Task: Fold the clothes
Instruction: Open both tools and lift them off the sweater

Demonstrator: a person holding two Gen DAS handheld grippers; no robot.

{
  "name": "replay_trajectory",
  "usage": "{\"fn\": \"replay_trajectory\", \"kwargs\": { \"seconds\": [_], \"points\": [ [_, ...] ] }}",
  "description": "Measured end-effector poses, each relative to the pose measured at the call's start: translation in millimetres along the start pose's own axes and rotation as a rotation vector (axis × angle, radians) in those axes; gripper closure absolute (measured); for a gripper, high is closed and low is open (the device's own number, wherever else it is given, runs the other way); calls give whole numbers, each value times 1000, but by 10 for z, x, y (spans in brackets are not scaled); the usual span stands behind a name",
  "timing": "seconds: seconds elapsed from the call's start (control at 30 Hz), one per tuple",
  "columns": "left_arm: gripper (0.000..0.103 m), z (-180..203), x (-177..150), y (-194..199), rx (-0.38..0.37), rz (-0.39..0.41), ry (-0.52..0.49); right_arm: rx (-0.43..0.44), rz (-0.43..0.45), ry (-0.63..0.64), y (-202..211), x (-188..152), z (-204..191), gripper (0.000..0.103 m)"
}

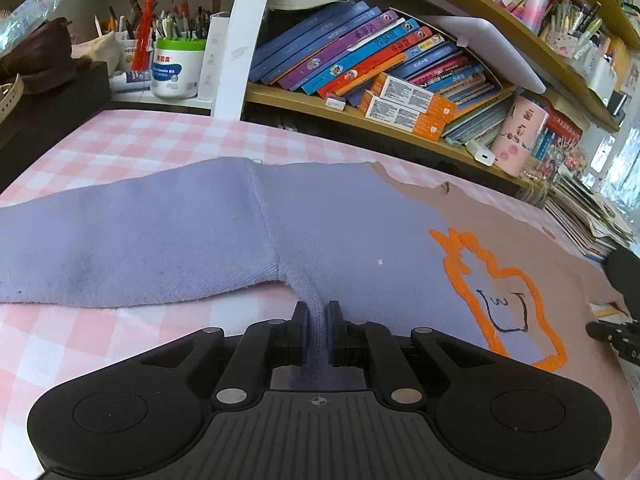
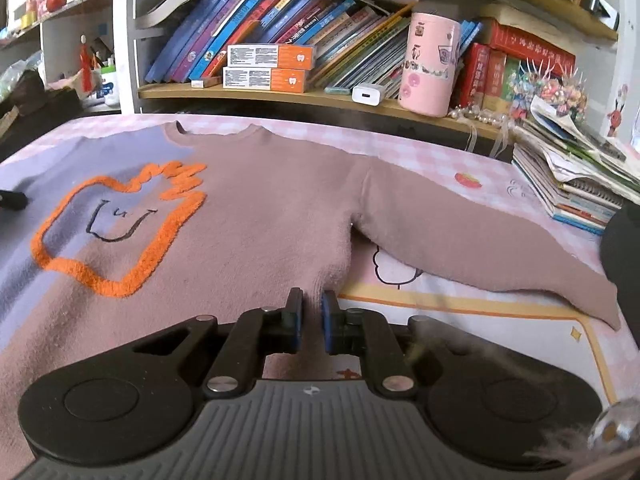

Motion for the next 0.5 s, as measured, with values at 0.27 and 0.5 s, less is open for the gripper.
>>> {"fn": "replay_trajectory", "kwargs": {
  "seconds": [0.27, 0.5],
  "points": [
    [78, 73, -113, 168, 49, 12, -29, -18, 20, -10, 94, -49, -10, 82],
    [45, 376, -471, 605, 97, 110, -147, -13, 89, 3, 427, -222, -151, 56]
  ]
}}
Point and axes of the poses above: each gripper's, at about its wrist camera, not at the fingertips, and y roughly against the way its jaws point, z to its right, x to its top, the point moved 6 cm from there along -y, roughly the way its jaws point, and after that the axes turned 7 degrees about -z, right-handed, at the moved point
